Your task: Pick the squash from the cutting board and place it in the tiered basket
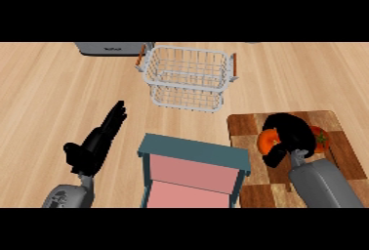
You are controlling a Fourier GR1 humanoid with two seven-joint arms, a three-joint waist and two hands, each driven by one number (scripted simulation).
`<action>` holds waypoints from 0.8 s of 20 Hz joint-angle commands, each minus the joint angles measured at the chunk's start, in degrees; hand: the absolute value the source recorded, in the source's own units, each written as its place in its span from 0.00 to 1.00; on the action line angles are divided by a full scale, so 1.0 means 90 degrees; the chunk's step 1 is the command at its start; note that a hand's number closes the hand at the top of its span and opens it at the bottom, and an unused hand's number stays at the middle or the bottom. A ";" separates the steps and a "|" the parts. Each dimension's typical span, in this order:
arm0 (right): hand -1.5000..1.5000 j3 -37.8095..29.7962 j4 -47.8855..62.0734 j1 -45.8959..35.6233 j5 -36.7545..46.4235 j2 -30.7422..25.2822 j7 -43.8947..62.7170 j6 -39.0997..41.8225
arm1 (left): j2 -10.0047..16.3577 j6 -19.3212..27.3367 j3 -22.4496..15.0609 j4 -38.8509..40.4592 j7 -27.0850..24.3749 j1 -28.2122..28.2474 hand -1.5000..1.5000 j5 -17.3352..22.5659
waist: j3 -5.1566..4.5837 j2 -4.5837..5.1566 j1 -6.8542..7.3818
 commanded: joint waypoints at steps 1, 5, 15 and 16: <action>1.00 -0.0021 -0.0228 0.0112 0.0265 0.0109 -0.0209 0.0011 | 0.0037 -0.0235 0.0348 0.0291 0.0160 -0.0512 0.50 0.0107 | 0.0006 0.0006 -0.0026; 1.00 -0.0264 -0.0346 0.0149 0.0537 0.0177 -0.0227 -0.0124 | -0.0166 -0.0190 0.0196 0.0146 -0.0322 0.0098 0.50 -0.0151 | 0.0006 0.0004 -0.0015; 1.00 -0.1697 -0.0645 0.0660 -0.0240 -0.1238 -0.2044 -0.0432 | -0.0046 -0.0303 0.0302 -0.0107 0.0074 -0.0006 0.50 -0.0098 | 0.0008 -0.0006 -0.0046; 1.00 -0.1850 -0.0695 0.0584 -0.0548 -0.1013 -0.2127 -0.0566 | -0.0171 -0.0210 0.0197 0.0061 -0.0252 0.0186 0.50 -0.0223 | 0.0009 -0.0006 -0.0055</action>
